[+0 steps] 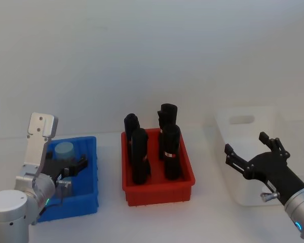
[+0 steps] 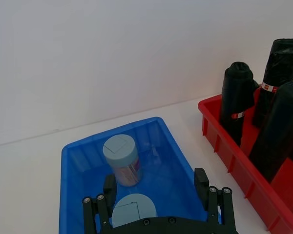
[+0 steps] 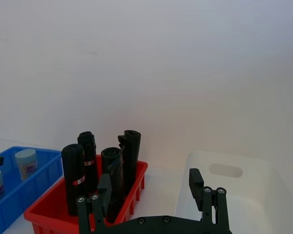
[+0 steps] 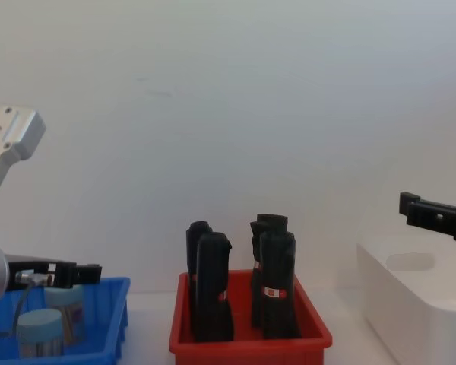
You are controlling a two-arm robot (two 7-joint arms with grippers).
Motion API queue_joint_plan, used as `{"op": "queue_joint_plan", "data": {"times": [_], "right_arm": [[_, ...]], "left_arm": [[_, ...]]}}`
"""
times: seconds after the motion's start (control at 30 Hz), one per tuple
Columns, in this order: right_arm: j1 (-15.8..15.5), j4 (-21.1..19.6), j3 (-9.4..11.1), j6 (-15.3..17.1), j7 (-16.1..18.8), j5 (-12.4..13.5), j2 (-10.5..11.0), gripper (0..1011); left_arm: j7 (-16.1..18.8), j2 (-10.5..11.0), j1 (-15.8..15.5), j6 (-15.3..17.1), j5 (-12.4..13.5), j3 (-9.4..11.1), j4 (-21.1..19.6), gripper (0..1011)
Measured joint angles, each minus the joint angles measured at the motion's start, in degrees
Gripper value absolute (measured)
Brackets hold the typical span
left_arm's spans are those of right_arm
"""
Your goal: Pick the cotton swabs from the blue box and place them into the white box.
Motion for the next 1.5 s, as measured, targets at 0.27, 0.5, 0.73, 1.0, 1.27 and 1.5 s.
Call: {"op": "queue_joint_plan", "data": {"times": [0.27,0.5,0.73,1.0,1.27,1.5], "right_arm": [[0.00,0.00,0.00,0.00,0.00,0.00,0.00,1002],[0.00,0.00,0.00,0.00,0.00,0.00,0.00,1002],[0.00,0.00,0.00,0.00,0.00,0.00,0.00,1002],[0.00,0.00,0.00,0.00,0.00,0.00,0.00,1002],[0.00,0.00,0.00,0.00,0.00,0.00,0.00,1002],[0.00,0.00,0.00,0.00,0.00,0.00,0.00,1002]], "left_arm": [[-0.75,-0.52,-1.19,0.13,-0.32,-0.50,3.44,1004],[-1.34,-0.99,-2.14,0.15,-0.76,-0.82,6.29,1004],[-1.60,-1.31,-2.86,0.10,-1.10,-1.21,8.75,1004],[-1.67,-1.41,-3.40,-0.06,-1.22,-1.77,11.06,1004],[-2.19,-1.49,-3.80,-0.50,-1.30,-2.24,12.74,1004],[-3.24,-1.61,-4.16,-1.61,-1.74,-2.58,14.20,1004]]}}
